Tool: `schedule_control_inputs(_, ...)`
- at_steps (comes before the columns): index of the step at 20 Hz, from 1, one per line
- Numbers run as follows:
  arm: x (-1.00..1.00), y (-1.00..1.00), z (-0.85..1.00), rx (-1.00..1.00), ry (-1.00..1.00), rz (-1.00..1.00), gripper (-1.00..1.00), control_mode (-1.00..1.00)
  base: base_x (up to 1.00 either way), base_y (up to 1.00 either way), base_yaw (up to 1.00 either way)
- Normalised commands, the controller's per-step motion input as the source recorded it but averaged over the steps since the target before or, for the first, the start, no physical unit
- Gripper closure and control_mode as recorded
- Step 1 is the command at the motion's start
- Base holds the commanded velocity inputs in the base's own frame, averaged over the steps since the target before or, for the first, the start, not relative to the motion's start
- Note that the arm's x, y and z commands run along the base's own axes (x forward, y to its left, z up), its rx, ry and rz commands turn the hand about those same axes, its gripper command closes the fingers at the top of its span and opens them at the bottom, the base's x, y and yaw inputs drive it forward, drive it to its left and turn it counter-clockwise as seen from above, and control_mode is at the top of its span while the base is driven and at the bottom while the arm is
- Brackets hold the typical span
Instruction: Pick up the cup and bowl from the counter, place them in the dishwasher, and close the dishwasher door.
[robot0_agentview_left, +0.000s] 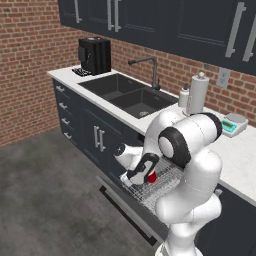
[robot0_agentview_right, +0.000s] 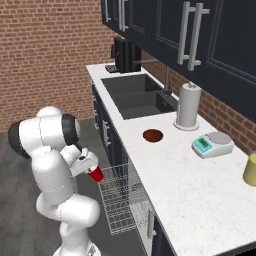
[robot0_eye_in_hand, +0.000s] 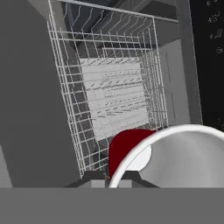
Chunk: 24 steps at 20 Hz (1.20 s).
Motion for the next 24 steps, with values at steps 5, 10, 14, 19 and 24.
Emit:
schedule_control_inputs(5,1.00,0.00,-0.61,-0.18,0.00,0.00,1.00,-1.00,0.00,0.00,0.00)
schedule_control_inputs(10,0.96,0.00,-0.56,-0.14,0.00,-0.03,1.00,-1.00,0.00,0.00,0.00)
schedule_control_inputs(14,0.89,0.00,-0.53,-0.05,0.02,-0.03,1.00,-1.00,0.00,0.00,0.00)
schedule_control_inputs(19,0.91,-0.13,-0.42,0.00,0.13,-0.03,1.00,-1.00,0.00,0.00,0.00)
schedule_control_inputs(24,0.79,-0.31,-0.34,0.03,0.24,-0.02,1.00,-1.00,0.00,0.00,0.00)
